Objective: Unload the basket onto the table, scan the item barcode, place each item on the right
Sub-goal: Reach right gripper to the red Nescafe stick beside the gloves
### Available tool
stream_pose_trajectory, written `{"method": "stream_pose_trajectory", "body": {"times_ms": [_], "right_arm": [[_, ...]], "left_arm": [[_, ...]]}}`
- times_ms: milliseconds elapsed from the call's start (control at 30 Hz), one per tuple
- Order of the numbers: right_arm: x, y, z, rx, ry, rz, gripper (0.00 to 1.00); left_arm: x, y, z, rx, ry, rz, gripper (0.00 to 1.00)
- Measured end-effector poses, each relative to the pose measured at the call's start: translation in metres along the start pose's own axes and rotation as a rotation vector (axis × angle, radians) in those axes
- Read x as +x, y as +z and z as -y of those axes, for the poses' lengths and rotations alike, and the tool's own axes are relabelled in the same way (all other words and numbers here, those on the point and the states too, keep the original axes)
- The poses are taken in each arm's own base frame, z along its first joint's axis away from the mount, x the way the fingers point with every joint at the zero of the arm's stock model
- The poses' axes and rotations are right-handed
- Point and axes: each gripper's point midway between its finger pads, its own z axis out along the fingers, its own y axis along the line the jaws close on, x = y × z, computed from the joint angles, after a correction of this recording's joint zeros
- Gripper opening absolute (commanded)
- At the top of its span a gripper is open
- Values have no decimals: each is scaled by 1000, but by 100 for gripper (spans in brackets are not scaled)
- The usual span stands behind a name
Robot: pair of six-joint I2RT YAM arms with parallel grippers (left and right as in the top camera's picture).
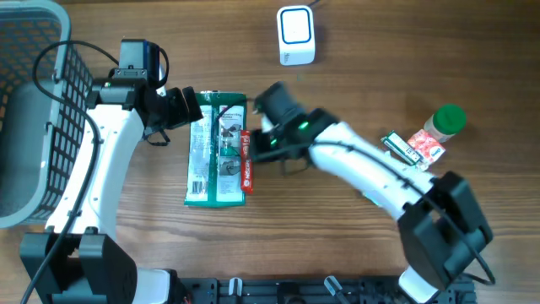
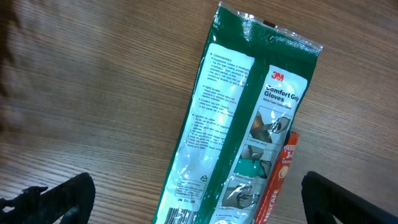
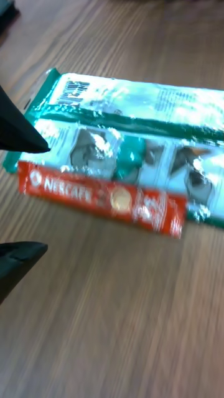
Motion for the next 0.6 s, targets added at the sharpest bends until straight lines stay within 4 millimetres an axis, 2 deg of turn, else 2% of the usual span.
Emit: {"method": "stream_pose_trajectory", "body": {"times_ms": [100,233,433,600], "right_arm": [[8,10,-15,40,-33,25,49],[18,30,-24,82,-24,39,41],[33,65,-11,139,59,-7,41],[35,73,-11,135,99,-16,41]], "left_arm": [[0,0,0,0,0,0,100],[0,0,0,0,0,0,100],[0,0,0,0,0,0,100],[0,0,0,0,0,0,100]]}}
